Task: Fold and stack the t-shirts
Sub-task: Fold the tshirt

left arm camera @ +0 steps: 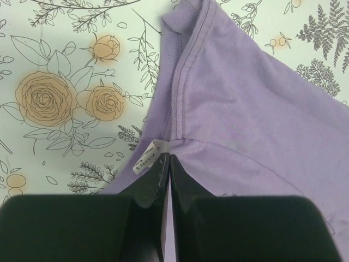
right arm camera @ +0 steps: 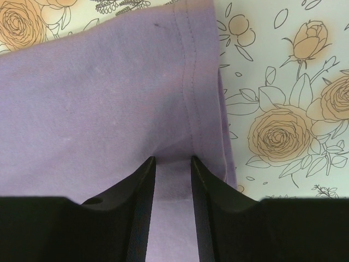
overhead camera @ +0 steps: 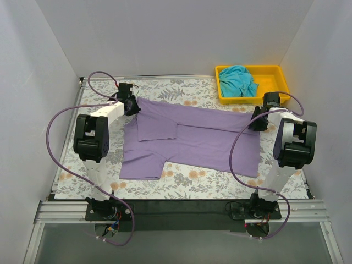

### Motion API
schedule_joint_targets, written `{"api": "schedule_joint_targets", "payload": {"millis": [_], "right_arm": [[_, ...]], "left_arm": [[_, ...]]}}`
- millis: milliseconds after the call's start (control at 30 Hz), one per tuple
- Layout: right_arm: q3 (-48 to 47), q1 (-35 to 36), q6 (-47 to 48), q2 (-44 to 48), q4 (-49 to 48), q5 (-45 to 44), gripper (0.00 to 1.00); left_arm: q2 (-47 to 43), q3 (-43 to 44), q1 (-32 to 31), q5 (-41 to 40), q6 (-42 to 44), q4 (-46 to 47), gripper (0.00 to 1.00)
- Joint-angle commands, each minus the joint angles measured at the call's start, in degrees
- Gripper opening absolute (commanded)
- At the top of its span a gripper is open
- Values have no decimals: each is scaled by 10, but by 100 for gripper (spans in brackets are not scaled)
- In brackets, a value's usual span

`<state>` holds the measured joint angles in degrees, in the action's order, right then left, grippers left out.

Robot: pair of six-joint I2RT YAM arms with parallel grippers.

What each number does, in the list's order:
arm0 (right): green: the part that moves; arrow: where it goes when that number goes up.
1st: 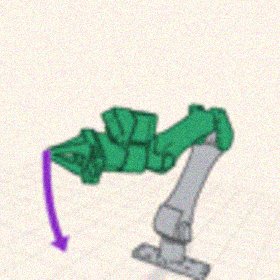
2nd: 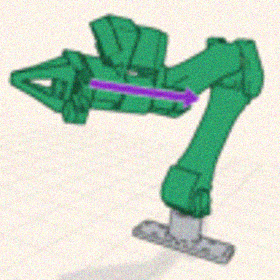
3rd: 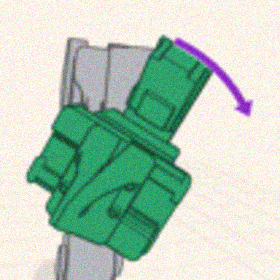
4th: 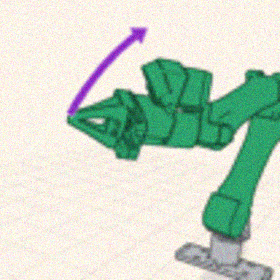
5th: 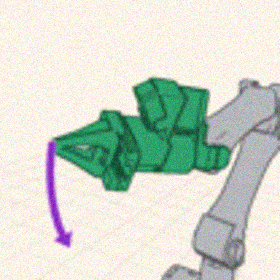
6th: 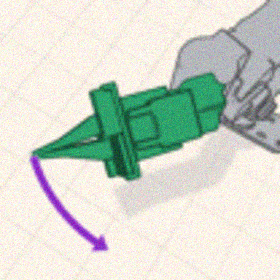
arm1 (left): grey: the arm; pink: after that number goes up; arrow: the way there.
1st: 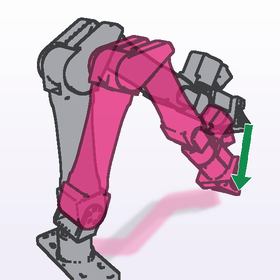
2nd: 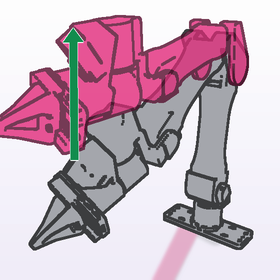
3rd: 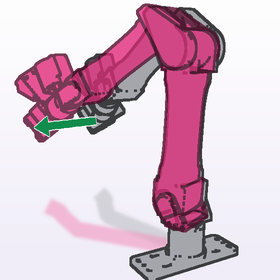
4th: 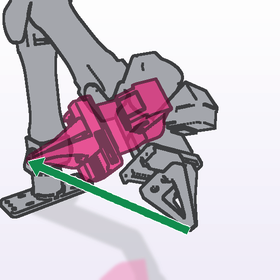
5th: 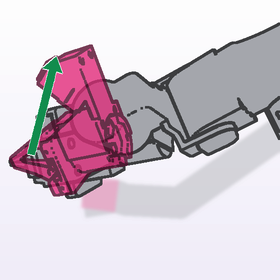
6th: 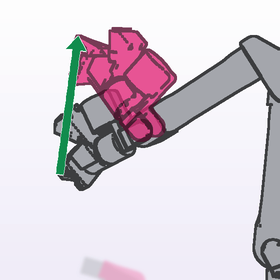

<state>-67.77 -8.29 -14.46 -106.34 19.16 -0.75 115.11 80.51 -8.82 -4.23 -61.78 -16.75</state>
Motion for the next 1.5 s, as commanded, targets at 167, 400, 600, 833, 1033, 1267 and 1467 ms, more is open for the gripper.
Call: {"api": "schedule_joint_targets", "payload": {"millis": [167, 400, 600, 833, 1033, 1267, 1467], "right_arm": [[-11, 1, 16, 34, 34, -13, 39], [32, 11, 4, 136, 114, -42, 41], [120, 12, 2, 252, 156, -67, 46], [183, 10, -3, 355, 193, -73, 54], [224, 9, -16, 379, 200, -60, 54], [265, 5, -29, 399, 199, -60, 54], [294, -9, -51, 415, 198, -66, 54]], "left_arm": [[-32, 15, -1, -34, -9, -37, 38], [-131, -21, -1, -58, -34, -104, 62], [-232, -140, -1, -75, -71, -161, 41], [-332, -276, -1, -76, -91, -169, 49], [-315, -305, -1, -78, -112, -180, 50], [-298, -335, -1, -85, -120, -142, 50], [-281, -354, -1, -73, -125, -122, 47]]}}
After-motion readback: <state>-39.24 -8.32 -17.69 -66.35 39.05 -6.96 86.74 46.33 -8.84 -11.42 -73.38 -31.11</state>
